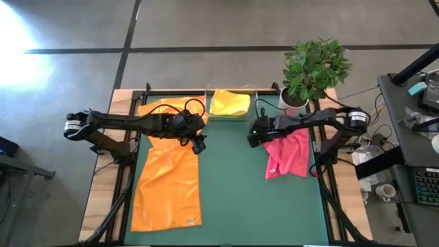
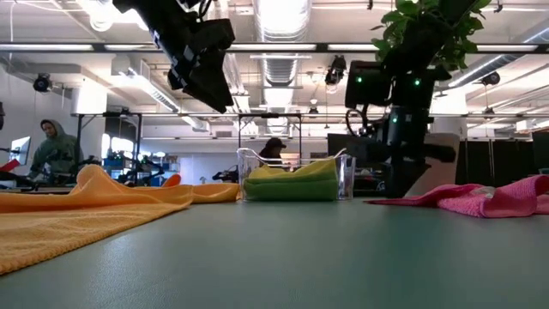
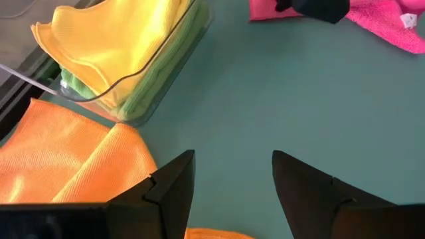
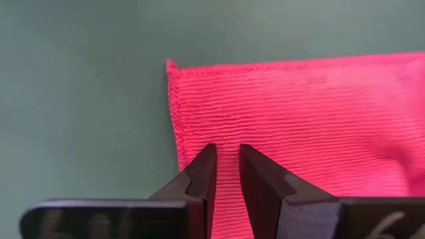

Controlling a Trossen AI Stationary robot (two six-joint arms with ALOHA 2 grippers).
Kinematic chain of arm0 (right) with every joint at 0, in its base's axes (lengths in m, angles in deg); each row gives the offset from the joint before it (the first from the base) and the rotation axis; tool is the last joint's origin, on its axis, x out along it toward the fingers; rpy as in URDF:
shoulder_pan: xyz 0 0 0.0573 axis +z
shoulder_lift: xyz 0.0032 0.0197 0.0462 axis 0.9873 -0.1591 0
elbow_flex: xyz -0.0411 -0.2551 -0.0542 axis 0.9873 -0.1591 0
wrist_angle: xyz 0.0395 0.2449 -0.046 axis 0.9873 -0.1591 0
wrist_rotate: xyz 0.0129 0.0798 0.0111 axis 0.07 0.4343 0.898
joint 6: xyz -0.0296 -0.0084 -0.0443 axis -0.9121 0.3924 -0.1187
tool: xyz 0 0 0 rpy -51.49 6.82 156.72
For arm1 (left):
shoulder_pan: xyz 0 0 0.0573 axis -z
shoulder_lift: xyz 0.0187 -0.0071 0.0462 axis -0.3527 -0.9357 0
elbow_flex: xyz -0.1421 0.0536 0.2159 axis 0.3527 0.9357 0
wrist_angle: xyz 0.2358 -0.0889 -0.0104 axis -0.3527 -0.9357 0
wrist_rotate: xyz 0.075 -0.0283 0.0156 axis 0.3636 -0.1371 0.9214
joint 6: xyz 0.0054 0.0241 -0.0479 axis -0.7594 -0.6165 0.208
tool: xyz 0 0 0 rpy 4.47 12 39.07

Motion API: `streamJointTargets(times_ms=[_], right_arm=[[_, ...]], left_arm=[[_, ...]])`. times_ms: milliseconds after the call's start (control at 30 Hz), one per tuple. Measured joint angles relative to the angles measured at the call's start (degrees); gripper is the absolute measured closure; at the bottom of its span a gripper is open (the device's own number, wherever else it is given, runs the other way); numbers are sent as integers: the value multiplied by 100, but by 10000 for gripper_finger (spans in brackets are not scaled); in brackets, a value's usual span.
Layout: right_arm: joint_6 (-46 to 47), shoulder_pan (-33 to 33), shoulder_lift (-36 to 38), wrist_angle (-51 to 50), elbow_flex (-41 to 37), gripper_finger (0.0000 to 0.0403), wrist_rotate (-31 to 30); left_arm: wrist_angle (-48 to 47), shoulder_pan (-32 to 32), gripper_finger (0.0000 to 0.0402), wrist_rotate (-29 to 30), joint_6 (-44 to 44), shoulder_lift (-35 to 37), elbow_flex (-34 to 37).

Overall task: Fold microfiber towels
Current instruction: Fold the pink towel

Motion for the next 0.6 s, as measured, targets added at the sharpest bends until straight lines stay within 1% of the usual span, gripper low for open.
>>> streamJointTargets(times_ms=[200, 433, 600], right_arm=[[227, 210, -429, 104, 324, 347, 185], [443, 686, -994, 146, 1110, 347, 390], [645, 982, -1572, 98, 1752, 347, 431]], left_arm=[[-29, 2, 217, -1, -43, 4, 0], [-424, -2, 217, -3, -123, 4, 1], [-795, 0, 217, -7, -302, 33, 2]])
